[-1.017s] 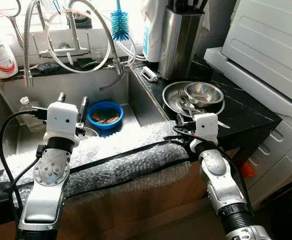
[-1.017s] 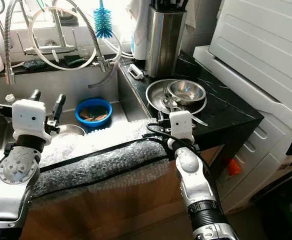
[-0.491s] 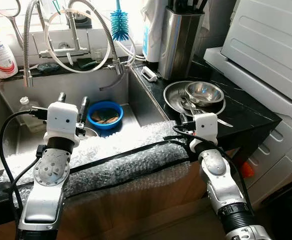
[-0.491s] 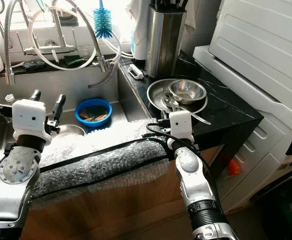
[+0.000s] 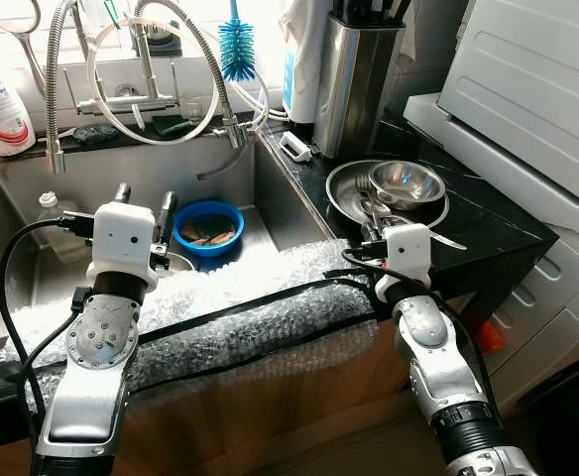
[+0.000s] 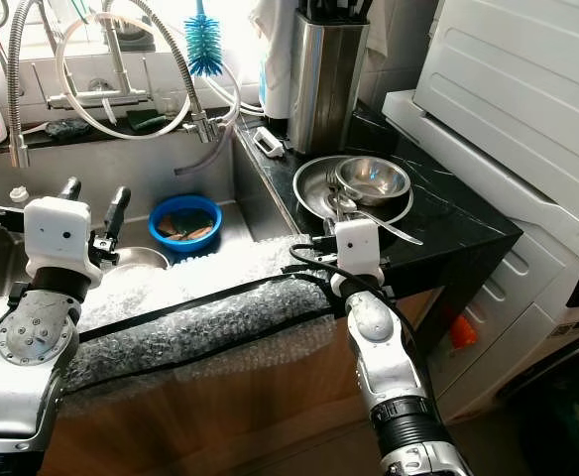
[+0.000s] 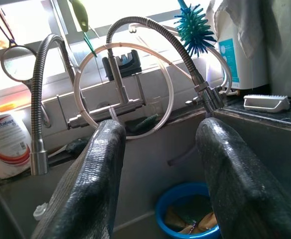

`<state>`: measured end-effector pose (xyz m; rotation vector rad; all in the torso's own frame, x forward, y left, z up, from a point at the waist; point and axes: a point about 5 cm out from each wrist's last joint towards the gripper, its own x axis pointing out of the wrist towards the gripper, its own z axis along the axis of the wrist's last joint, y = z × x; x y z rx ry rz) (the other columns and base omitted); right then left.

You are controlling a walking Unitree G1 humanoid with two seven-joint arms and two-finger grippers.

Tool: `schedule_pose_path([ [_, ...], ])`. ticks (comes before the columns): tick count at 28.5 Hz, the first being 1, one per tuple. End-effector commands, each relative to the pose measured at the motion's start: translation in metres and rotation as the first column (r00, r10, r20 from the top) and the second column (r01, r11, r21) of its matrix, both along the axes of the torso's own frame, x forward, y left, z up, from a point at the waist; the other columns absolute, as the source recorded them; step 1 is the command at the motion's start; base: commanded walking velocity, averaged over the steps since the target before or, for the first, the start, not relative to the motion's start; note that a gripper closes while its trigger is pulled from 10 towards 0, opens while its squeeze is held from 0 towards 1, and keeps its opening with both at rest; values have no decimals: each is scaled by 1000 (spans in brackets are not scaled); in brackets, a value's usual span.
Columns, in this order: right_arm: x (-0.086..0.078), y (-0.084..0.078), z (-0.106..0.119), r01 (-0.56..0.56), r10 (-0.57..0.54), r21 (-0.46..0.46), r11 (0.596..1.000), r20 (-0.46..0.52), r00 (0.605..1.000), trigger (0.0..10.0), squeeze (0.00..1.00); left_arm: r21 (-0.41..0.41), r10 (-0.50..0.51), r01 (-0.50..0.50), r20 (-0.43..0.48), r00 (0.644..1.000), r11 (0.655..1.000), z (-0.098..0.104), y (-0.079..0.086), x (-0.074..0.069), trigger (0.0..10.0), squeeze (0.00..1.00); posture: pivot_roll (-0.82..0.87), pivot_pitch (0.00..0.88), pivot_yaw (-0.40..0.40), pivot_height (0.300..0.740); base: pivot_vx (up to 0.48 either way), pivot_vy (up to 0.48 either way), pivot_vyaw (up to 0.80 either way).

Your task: Kitchen organization

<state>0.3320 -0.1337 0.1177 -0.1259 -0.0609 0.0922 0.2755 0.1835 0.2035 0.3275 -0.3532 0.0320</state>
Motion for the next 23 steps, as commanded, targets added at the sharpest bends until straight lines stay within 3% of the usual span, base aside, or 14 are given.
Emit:
schedule_pose_path([
  [1, 4, -1, 8, 5, -5, 23, 1000, 17, 1000, 0, 0, 28, -7, 6, 31, 1000, 1000, 7, -2, 0, 10000, 0, -25, 5, -60, 727, 0, 0, 0],
  [4, 5, 0, 13, -3, 1, 31, 1000, 37, 999, 0, 0, 34, -9, 7, 32, 999, 999, 7, -2, 0, 10000, 0, -25, 3, -61, 727, 0, 0, 0],
  [5, 6, 1, 15, -2, -1, 63, 998, 38, 999, 863, 0, 38, -10, 8, 31, 999, 999, 6, -2, 0, 10000, 0, -23, 3, -60, 727, 0, 0, 0],
  [6, 6, 1, 15, -2, -1, 63, 998, 38, 999, 863, 0, 38, -10, 8, 31, 999, 999, 6, -2, 0, 10000, 0, -23, 3, -60, 727, 0, 0, 0],
  [7, 7, 1, 18, -1, -3, 95, 995, 40, 999, 6667, 0, 40, -10, 9, 31, 999, 999, 6, -3, 0, 10000, 0, -24, 2, -61, 727, 0, 0, 0],
  [9, 8, 1, 22, -4, -2, 94, 996, 56, 998, 10000, 0, 42, -12, 10, 31, 999, 999, 6, -3, 0, 10000, 0, -23, 2, -62, 727, 0, 0, 0],
  [23, 8, 9, 46, -58, 38, 113, 992, 165, 985, 10000, 0, 42, -11, 9, 41, 999, 999, 8, -4, 1, 10000, 0, -27, 0, -61, 727, 0, 0, 0],
])
